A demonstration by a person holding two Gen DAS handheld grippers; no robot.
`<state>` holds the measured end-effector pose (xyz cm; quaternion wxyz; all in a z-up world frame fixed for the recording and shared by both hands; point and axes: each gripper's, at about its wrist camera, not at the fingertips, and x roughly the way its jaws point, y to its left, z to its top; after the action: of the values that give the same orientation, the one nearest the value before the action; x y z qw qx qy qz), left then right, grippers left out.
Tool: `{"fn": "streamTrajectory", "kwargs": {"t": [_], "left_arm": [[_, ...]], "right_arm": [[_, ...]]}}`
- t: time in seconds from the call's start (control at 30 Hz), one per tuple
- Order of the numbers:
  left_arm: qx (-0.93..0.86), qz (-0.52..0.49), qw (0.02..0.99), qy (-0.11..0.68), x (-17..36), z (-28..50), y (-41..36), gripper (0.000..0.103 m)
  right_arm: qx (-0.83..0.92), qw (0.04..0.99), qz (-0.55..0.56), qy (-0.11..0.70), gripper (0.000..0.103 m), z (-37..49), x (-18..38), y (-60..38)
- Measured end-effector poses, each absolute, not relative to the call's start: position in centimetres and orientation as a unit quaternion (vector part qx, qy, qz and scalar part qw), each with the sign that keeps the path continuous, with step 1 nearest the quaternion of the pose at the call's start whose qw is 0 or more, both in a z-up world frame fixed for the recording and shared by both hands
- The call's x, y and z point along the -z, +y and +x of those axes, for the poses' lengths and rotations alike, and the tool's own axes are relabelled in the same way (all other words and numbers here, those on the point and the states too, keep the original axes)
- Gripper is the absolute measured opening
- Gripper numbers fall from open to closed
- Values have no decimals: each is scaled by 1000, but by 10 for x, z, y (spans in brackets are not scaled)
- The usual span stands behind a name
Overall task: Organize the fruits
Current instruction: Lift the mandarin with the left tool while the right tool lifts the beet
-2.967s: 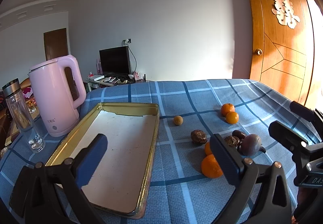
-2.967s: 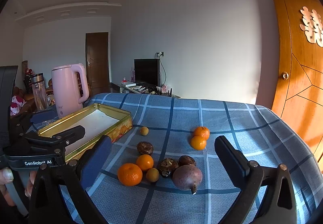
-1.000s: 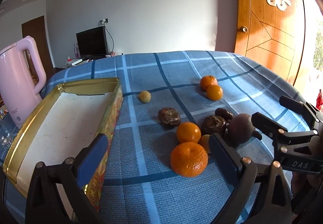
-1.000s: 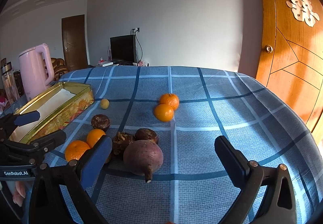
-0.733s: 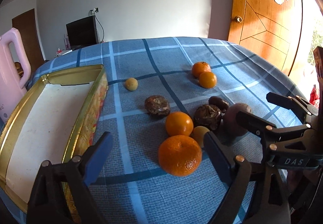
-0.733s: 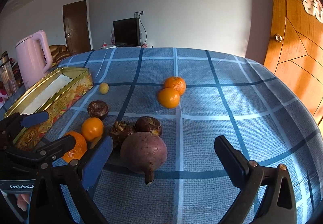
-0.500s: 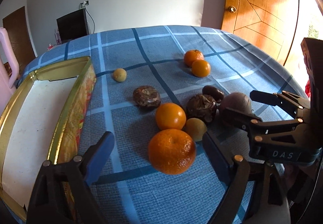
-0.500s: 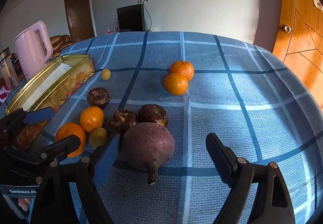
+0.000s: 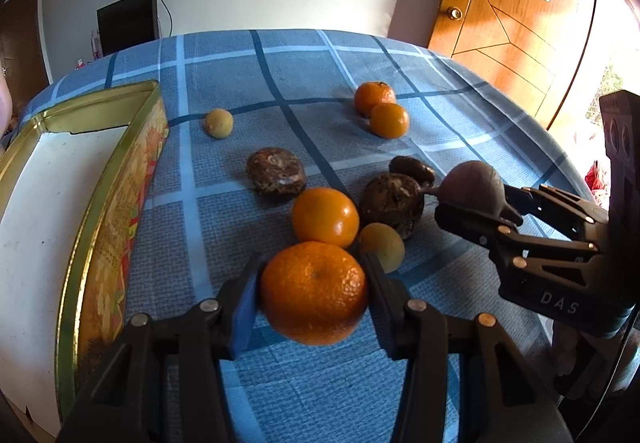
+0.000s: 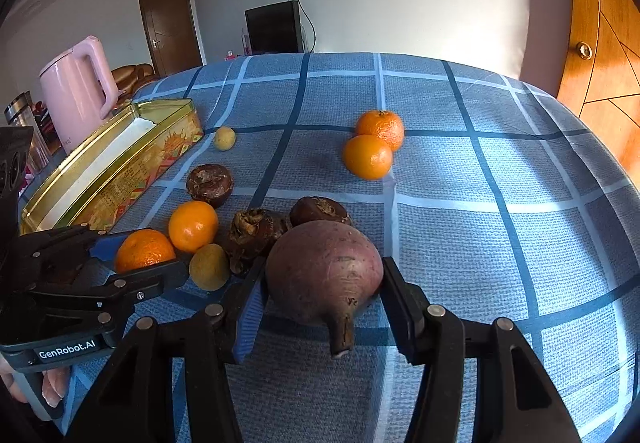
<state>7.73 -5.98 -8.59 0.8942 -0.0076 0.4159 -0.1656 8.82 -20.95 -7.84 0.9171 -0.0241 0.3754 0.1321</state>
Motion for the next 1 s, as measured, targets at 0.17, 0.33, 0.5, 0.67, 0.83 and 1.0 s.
{"fn": "streamTrajectory", "kwargs": {"t": [0.17, 0.33, 0.5, 0.67, 0.83, 1.0], "left_arm": [[159, -3, 906, 393, 79, 71, -57, 50], [145, -3, 917, 371, 73, 67, -54, 50], [135, -2, 926, 353, 69, 64, -53, 50], [124, 4, 936, 328, 64, 56, -53, 50], [116, 10, 945, 307, 59, 50, -53, 50], [108, 16, 950, 293, 57, 46, -55, 50]], "right_arm": [[-136, 924, -15, 357, 56, 82, 73, -215], [-139, 931, -17, 338, 56, 78, 69, -213], [-148, 936, -16, 319, 56, 72, 65, -213], [-154, 940, -15, 305, 56, 69, 61, -213], [-162, 945, -17, 283, 56, 62, 58, -213], [-167, 948, -18, 271, 56, 57, 55, -212]]}}
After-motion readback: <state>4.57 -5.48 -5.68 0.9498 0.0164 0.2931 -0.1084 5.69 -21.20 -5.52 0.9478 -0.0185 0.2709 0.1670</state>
